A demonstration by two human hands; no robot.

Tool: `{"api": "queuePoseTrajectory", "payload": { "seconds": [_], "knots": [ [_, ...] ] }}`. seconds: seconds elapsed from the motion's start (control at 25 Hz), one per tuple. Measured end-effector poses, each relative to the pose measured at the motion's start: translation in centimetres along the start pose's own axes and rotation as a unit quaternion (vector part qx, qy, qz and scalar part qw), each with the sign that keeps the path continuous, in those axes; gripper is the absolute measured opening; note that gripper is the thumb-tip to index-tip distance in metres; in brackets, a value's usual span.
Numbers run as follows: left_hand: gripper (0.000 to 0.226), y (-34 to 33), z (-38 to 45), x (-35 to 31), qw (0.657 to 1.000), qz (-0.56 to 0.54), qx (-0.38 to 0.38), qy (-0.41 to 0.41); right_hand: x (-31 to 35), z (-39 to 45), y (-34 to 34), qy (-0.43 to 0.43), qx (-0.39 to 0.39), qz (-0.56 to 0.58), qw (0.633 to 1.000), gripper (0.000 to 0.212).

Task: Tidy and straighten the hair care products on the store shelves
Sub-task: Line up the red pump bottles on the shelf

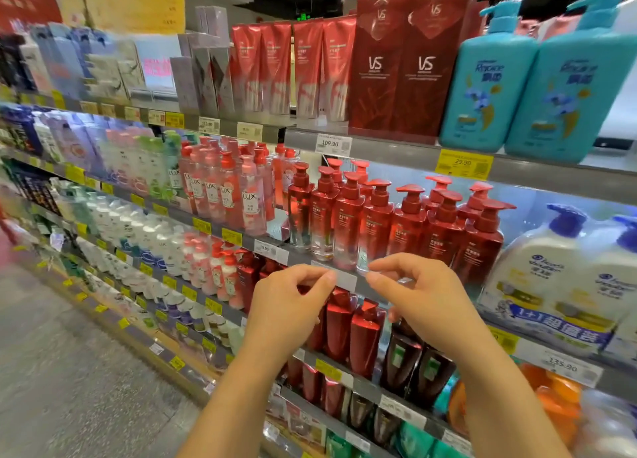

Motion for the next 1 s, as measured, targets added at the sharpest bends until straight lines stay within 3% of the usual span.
{"api": "queuePoseTrajectory", "payload": {
  "seconds": [0.24, 0.52, 0.84, 1.0],
  "knots": [
    [0.014, 0.5, 8.3, 4.6, 0.999, 0.044, -0.007, 0.0, -1.7, 7.4, -3.2, 0.0, -0.018, -0.003, 1.0, 0.004],
    [0.07, 0.6, 21.8, 9.8, 0.991, 0.127, -0.011, -0.026, -2.7, 16.3, -4.7, -0.01, -0.066, 0.008, 0.998, 0.004],
    [0.116, -3.3, 29.7, 15.1, 0.986, -0.012, 0.162, -0.027, -3.0, 18.9, -6.1, -0.052, -0.134, -0.025, 0.989, 0.003],
    [0.109, -4.6, 31.9, 16.7, 0.958, -0.12, 0.258, -0.033, -2.3, 19.4, -8.7, -0.087, -0.178, -0.045, 0.979, 0.003]
  ]
}}
Point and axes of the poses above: each hand's wrist, its own z-axis towards the middle knuckle, its own y-axis out of the back of the hand, x = y × z, the point moved 5 cm from there along z, towards the middle knuckle, and after that the axes turned 6 degrees about z, right-handed, at the moved point
